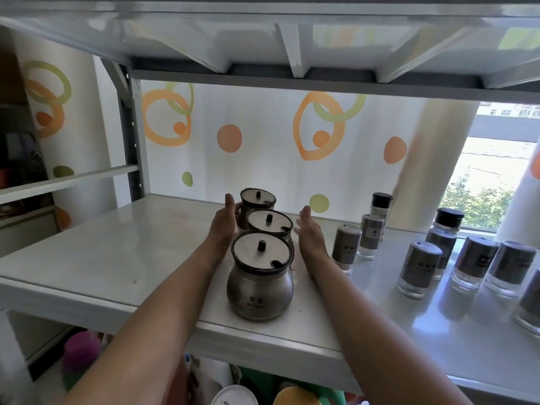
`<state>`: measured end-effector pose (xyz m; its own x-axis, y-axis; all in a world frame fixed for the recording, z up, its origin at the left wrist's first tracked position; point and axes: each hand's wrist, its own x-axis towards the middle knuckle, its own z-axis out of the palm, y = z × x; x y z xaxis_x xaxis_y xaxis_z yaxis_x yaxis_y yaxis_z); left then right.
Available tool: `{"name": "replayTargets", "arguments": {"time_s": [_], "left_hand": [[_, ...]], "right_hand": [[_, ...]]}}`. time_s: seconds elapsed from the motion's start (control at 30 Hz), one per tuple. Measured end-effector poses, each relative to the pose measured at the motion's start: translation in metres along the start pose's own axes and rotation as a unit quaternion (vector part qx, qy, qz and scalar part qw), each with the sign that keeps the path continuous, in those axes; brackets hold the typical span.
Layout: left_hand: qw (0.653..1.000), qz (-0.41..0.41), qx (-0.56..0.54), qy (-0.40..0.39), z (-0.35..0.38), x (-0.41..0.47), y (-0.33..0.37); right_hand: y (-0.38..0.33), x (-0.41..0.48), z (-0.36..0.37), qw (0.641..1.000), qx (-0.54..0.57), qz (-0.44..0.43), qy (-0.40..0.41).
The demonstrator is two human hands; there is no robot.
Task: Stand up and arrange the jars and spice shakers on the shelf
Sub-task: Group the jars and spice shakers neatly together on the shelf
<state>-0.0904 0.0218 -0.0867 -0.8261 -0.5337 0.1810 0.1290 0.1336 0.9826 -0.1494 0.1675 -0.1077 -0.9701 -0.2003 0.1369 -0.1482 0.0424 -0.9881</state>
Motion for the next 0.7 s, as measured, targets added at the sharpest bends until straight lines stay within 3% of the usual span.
{"name": "replayTargets", "arguments": {"time_s": [0.7], "left_hand": [[0.997,-0.006,0.065,-0.038,0.004,-0.020,0.012]], "right_hand": [[-0.001,0.000,-0.003,0.999,0.036,-0.002,0.031]]}}
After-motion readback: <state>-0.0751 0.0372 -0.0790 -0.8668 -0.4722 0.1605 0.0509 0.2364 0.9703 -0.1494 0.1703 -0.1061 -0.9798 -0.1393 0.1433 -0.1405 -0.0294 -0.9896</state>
